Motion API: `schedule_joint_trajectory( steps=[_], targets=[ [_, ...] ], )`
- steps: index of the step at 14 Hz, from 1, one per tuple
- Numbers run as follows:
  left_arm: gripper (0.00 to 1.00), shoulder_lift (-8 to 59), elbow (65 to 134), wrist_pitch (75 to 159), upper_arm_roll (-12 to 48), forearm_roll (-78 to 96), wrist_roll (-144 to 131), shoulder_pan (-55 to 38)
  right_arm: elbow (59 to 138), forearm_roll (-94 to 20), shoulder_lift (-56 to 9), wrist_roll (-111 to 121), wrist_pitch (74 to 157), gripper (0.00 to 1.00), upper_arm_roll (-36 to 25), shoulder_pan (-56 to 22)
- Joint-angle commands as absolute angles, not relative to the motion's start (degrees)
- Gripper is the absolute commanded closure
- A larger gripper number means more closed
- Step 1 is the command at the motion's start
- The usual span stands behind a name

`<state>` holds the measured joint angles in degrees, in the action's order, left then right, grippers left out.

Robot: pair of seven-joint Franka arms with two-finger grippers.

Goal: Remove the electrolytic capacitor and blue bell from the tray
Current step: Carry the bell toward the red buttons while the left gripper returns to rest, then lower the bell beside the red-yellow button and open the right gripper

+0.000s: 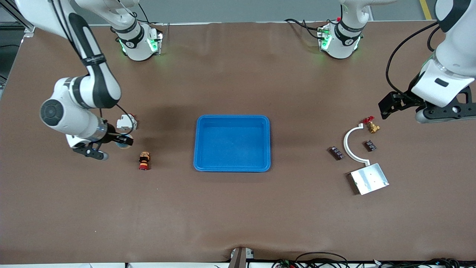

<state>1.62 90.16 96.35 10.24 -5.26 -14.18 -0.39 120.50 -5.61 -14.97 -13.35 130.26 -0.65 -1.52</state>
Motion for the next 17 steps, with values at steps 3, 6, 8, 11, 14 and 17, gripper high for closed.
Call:
schedule_joint_trajectory(
  steps=[3,6,8,11,14,17],
  targets=[
    [0.00,-4.22,95.28,95.80,5.10,-3.96,-11.61,-3.95,121.90,-5.80,-17.48,-3.18,134.46,1.00,0.70,5.53],
    [0.00,-3.34,92.30,91.94,5.01,-3.61,-11.34,-4.13,121.99,-6.50,-19.77,-2.64,136.57,1.00,0.79,6.06],
    [0.00,-3.34,92.20,91.32,5.10,-3.52,-10.90,-3.87,121.64,-8.16,-21.44,-2.55,137.54,1.00,0.79,6.24],
    [0.00,-3.43,92.11,90.09,5.01,-2.73,-7.21,-3.61,121.46,-8.88,-23.81,-2.20,140.53,1.00,0.88,6.15],
    [0.00,-3.60,92.02,88.68,4.75,-0.88,-5.63,-2.90,120.77,-8.88,-25.75,-1.49,142.56,1.00,0.88,6.33],
    [0.00,-3.34,91.85,88.68,4.66,0.70,-5.71,-2.73,119.10,-8.96,-26.80,-1.49,142.56,1.00,0.88,6.33]
  ],
)
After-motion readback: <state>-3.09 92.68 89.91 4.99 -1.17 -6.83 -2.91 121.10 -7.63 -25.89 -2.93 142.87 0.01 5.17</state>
